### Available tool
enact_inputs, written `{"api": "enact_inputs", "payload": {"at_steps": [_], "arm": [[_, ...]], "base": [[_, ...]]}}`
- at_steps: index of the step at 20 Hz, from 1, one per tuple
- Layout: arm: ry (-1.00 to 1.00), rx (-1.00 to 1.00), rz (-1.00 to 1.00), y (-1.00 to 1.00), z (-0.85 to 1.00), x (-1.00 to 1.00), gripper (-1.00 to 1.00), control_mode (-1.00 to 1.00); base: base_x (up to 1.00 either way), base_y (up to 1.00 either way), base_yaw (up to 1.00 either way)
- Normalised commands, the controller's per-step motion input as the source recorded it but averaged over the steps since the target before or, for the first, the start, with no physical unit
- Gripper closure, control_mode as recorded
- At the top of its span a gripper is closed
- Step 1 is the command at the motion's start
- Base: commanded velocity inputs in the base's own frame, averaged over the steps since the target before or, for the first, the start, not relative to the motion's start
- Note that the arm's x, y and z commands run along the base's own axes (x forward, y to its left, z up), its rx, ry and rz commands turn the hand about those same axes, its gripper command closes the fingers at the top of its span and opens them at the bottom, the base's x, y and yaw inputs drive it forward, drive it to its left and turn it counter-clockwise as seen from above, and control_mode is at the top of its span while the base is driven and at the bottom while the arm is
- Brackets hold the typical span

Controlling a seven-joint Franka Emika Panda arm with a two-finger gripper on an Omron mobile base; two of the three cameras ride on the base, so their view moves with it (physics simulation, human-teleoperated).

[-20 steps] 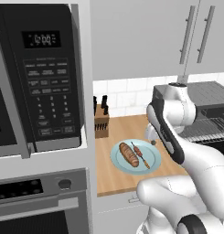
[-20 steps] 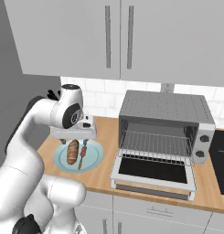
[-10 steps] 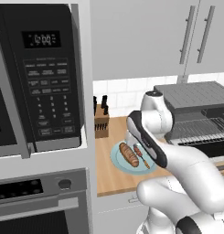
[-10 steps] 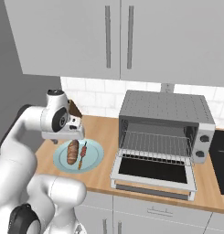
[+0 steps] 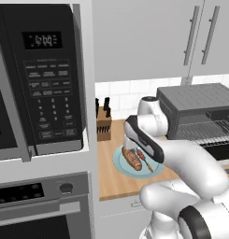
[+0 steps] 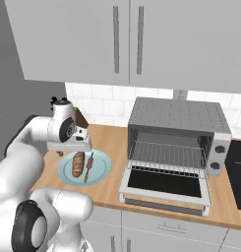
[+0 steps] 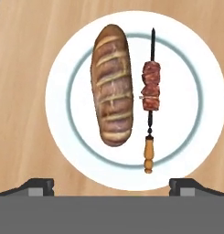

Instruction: Pick up the kebab skewer and baguette bread, and place them inside the toaster oven. Close the toaster oven door and start by setting the timer.

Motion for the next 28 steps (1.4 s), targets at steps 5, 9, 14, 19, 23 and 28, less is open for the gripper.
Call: {"api": "enact_inputs", "payload": {"at_steps": [5, 9, 14, 19, 23, 28], "arm": [[0.08, 0.00, 0.00, 0.05, -0.18, 0.28, -1.00, -1.00], [0.05, 0.00, 0.00, 0.04, -0.32, 0.27, -1.00, -1.00], [0.00, 0.00, 0.00, 0.01, -0.36, 0.27, -1.00, -1.00], [0.01, 0.00, 0.00, 0.01, -0.40, 0.15, -1.00, -1.00], [0.02, 0.00, 0.00, 0.03, -0.31, 0.10, -1.00, -1.00], [0.00, 0.00, 0.00, 0.13, -0.18, 0.11, -1.00, -1.00]], "base": [[0.00, 0.00, 0.00], [0.00, 0.00, 0.00], [0.00, 0.00, 0.00], [0.00, 0.00, 0.00], [0.00, 0.00, 0.00], [0.00, 0.00, 0.00]]}}
